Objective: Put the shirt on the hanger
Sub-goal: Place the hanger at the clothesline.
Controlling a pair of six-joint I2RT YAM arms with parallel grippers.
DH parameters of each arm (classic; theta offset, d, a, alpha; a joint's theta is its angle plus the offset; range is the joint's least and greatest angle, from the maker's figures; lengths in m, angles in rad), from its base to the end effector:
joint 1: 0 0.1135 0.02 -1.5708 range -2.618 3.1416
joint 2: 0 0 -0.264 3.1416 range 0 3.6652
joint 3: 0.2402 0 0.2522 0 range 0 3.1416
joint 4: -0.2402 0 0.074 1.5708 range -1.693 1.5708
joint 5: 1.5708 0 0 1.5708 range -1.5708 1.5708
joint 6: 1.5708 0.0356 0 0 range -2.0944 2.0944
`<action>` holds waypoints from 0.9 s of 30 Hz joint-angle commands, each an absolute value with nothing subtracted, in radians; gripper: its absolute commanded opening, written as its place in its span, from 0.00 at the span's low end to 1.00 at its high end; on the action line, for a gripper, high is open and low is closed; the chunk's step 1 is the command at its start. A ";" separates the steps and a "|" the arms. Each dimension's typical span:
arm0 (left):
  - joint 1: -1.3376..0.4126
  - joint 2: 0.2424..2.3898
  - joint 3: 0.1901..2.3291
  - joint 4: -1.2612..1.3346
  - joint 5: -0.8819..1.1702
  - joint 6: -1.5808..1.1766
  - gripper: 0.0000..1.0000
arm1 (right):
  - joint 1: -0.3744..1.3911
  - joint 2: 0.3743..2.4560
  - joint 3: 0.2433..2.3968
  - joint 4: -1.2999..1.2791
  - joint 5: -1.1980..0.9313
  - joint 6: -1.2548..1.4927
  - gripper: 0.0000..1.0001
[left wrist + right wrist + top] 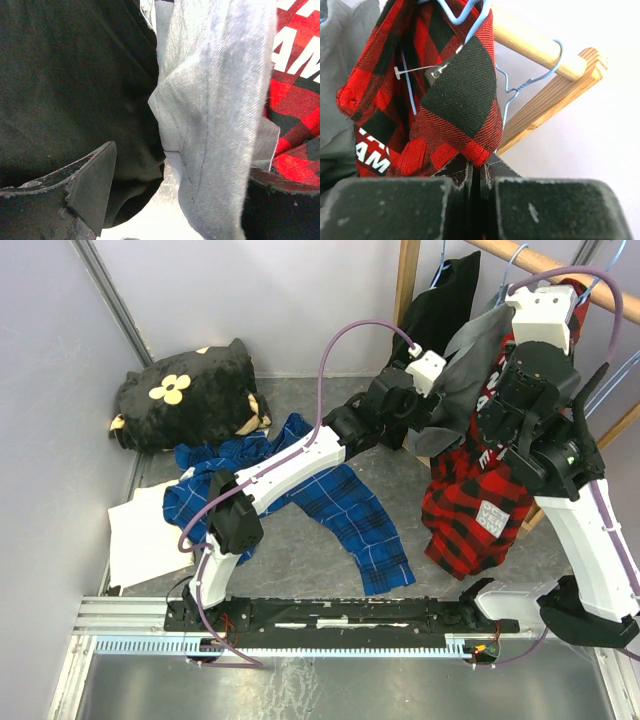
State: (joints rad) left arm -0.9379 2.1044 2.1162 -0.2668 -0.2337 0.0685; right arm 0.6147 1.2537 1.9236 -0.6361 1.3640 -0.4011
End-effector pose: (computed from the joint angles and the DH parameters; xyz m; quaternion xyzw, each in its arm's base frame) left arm 0.3045 -0.4012 0.3763 0.3165 0.7228 -0.1721 0.5897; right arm 0.1620 0.0717 0.5662 0.1336 0.6919 -0.3761 0.6017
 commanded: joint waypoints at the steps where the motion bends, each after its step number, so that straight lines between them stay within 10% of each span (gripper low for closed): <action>1: -0.937 2.029 2.109 -0.273 -0.234 0.057 0.79 | 0.596 1.247 1.918 -0.390 1.441 -0.488 0.00; 27: -0.937 2.011 2.081 -0.307 -0.259 0.063 0.78 | 0.222 1.431 1.985 -1.055 0.913 0.115 0.00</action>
